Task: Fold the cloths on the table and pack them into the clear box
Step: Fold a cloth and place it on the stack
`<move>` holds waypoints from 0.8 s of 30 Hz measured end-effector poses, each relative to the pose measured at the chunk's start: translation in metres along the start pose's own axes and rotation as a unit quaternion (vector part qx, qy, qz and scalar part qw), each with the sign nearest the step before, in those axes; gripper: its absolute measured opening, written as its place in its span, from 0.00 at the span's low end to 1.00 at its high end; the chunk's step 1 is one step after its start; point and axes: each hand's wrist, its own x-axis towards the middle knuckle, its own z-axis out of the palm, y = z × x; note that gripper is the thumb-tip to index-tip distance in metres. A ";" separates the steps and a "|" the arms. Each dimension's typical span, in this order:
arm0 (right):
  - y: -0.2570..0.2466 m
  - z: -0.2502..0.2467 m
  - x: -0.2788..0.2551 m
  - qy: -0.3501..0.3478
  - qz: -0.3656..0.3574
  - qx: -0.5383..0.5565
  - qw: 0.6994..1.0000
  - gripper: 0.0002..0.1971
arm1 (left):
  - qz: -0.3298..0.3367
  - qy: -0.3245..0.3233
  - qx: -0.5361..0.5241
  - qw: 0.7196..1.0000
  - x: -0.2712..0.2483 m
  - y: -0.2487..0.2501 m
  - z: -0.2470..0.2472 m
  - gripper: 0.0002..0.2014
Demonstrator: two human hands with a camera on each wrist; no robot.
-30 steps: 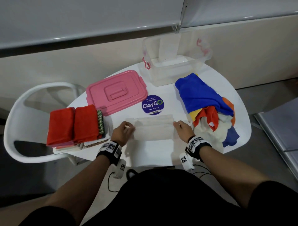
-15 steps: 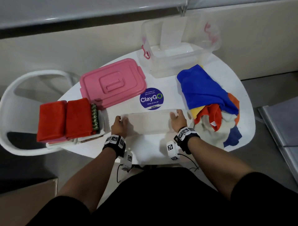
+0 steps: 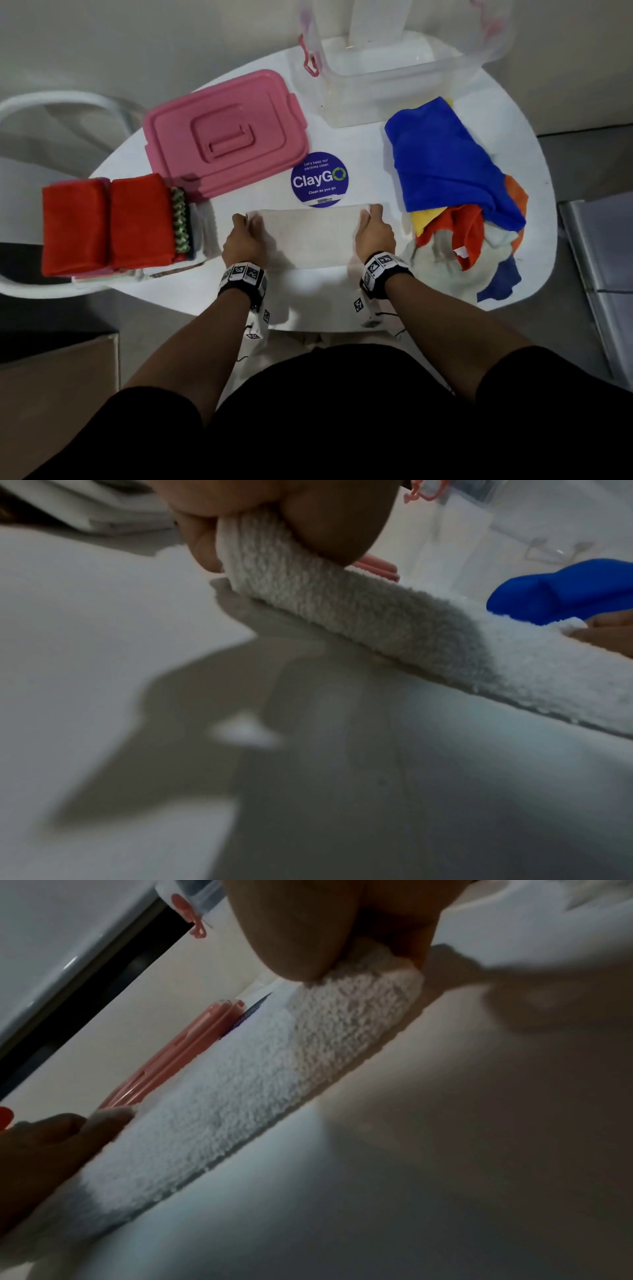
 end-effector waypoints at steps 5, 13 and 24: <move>0.007 -0.007 -0.010 0.036 -0.034 0.066 0.997 0.18 | -0.046 -0.004 -0.010 0.999 -0.005 0.005 -0.005 0.25; 0.027 -0.021 -0.028 0.049 -0.084 0.013 0.995 0.17 | -0.034 -0.004 -0.117 0.993 -0.016 -0.011 -0.015 0.31; 0.013 -0.006 -0.062 -0.145 -0.198 -0.205 0.948 0.18 | -0.050 -0.059 -0.067 0.995 -0.032 -0.027 -0.027 0.34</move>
